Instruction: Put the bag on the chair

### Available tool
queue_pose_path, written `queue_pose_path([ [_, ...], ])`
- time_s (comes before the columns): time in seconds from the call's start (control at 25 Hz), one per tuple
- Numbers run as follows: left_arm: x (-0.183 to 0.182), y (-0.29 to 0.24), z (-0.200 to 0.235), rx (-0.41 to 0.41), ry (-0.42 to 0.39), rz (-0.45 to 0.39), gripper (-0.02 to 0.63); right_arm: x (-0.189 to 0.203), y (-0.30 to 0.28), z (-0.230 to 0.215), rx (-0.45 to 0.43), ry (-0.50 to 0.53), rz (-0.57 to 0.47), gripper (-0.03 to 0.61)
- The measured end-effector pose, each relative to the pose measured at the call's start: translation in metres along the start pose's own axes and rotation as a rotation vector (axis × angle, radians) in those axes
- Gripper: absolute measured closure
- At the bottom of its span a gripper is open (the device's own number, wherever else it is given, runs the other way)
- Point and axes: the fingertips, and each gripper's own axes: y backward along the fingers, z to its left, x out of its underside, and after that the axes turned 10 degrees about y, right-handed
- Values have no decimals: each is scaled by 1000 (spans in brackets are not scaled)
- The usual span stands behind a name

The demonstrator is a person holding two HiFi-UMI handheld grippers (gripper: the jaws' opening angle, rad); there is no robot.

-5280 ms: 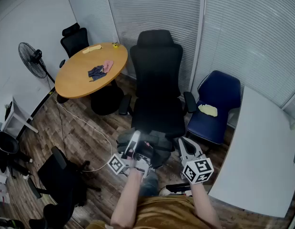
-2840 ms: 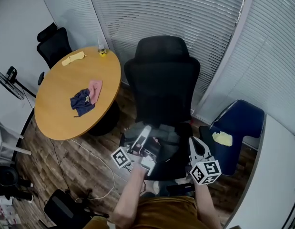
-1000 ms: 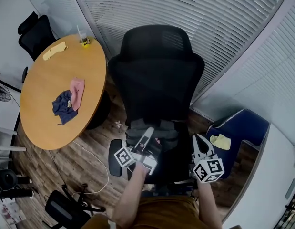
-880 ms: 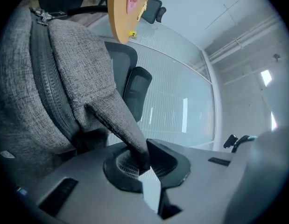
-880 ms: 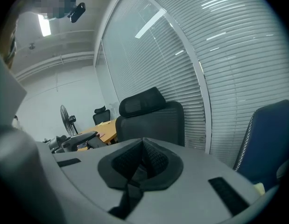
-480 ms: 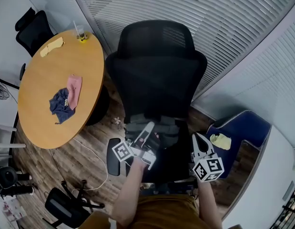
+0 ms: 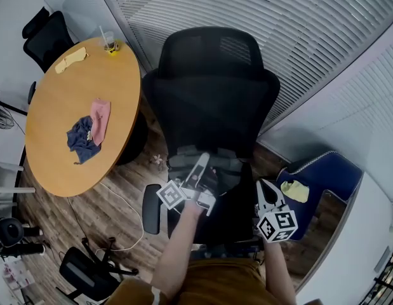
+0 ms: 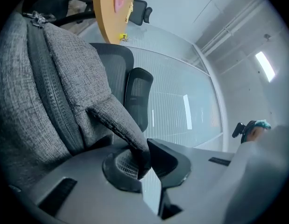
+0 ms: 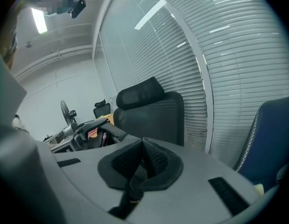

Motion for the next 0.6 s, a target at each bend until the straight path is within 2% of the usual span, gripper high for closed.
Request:
queue_pose_path([
  [0.4,-4,-4,9,-43,-43,-39,572,1,-4,-6,-26,-9,1,568],
  [0.6,-7,-6,14,53,-19,-53,572,0,-4,-12,-24,-14,-8,567],
])
